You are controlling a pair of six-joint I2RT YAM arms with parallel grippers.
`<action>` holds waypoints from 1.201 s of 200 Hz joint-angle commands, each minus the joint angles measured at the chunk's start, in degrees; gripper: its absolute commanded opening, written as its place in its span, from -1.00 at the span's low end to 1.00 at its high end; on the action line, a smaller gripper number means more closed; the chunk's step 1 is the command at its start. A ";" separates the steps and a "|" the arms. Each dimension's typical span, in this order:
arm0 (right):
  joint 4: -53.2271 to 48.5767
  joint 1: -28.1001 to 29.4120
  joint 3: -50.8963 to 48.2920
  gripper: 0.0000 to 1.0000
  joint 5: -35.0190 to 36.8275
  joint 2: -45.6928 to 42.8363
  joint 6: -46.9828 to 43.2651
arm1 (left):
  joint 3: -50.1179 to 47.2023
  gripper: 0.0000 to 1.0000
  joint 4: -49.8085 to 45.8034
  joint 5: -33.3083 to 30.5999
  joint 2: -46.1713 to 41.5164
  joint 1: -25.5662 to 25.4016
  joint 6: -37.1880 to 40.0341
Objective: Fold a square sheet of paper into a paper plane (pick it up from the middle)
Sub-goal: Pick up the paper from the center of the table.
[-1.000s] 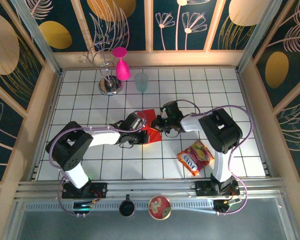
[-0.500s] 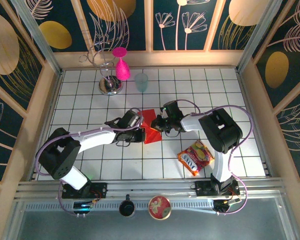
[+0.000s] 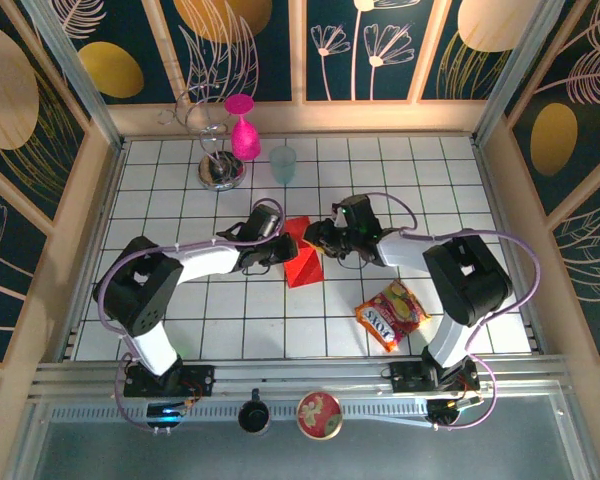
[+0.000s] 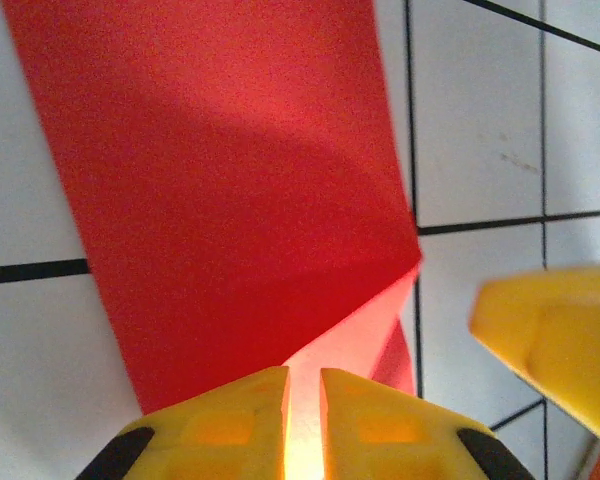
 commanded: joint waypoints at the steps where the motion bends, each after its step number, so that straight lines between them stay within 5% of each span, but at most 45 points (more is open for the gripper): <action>1: -3.03 -0.15 -1.80 -0.22 1.66 -1.51 1.03 | -0.25 -0.65 3.66 -0.35 1.16 0.83 -2.67; 115: -6.64 0.97 3.07 -0.17 2.85 5.38 -0.31 | -5.53 -0.52 7.51 -0.90 -0.71 1.98 -5.78; 185: 0.44 1.26 3.00 -0.39 -2.56 7.72 0.00 | -6.15 -0.50 7.17 -1.03 -0.93 2.16 -5.87; 240: 0.52 1.25 1.18 -0.38 -1.22 6.37 0.71 | -6.81 -0.52 6.11 -2.41 -1.30 2.47 -6.19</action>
